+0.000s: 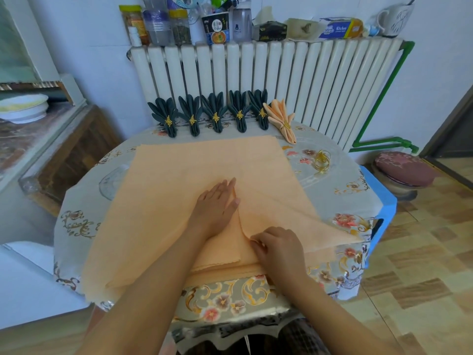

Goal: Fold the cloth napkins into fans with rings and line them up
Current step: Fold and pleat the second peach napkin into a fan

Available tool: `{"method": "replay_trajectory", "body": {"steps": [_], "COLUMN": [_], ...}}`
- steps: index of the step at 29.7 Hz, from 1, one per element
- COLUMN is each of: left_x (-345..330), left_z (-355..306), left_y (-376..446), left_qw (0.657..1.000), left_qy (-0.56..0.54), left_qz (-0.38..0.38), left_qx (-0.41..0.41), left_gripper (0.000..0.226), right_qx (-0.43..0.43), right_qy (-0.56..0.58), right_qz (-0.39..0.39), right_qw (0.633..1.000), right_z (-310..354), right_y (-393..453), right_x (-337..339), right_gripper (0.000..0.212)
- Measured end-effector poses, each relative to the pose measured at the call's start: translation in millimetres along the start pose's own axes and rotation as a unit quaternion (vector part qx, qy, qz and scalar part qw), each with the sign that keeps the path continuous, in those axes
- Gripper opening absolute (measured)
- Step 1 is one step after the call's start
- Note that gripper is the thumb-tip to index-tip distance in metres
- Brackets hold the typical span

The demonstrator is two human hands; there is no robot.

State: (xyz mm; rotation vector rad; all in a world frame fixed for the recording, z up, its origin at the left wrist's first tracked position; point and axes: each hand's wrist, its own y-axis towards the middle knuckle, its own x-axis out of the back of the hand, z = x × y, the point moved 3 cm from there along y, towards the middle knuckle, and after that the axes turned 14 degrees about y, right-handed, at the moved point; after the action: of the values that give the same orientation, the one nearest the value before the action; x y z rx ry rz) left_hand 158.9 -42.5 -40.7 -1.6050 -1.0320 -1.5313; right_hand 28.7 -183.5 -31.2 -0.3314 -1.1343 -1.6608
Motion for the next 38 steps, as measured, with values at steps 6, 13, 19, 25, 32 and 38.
{"method": "replay_trajectory", "body": {"steps": [6, 13, 19, 25, 32, 38], "left_x": [-1, -2, -2, -2, 0, 0], "left_z": [-3, -1, -1, -3, -3, -2], "left_y": [3, 3, 3, 5, 5, 4], "left_qw": [0.998, 0.995, 0.996, 0.994, 0.993, 0.993], "left_qy": [0.050, 0.078, 0.068, 0.083, 0.088, 0.087], "left_qz": [0.047, 0.052, 0.053, 0.067, 0.083, 0.085], "left_qx": [-0.013, -0.019, -0.012, -0.001, 0.005, 0.000], "left_gripper": [0.060, 0.061, 0.060, 0.061, 0.063, 0.064], "right_qx": [-0.002, -0.003, -0.007, -0.034, -0.102, -0.001], "right_qy": [0.003, 0.027, 0.047, 0.045, 0.081, 0.200], "right_qz": [-0.019, -0.015, -0.004, 0.015, 0.044, 0.078], "right_qw": [1.000, 1.000, 0.999, 0.998, 0.991, 0.977], "right_z": [4, 5, 3, 4, 7, 13], "right_y": [-8, -13, -13, -14, -17, -16], "right_x": [-8, -6, -8, -6, -9, -6], "right_gripper": [0.010, 0.013, 0.016, 0.027, 0.048, 0.029]}}
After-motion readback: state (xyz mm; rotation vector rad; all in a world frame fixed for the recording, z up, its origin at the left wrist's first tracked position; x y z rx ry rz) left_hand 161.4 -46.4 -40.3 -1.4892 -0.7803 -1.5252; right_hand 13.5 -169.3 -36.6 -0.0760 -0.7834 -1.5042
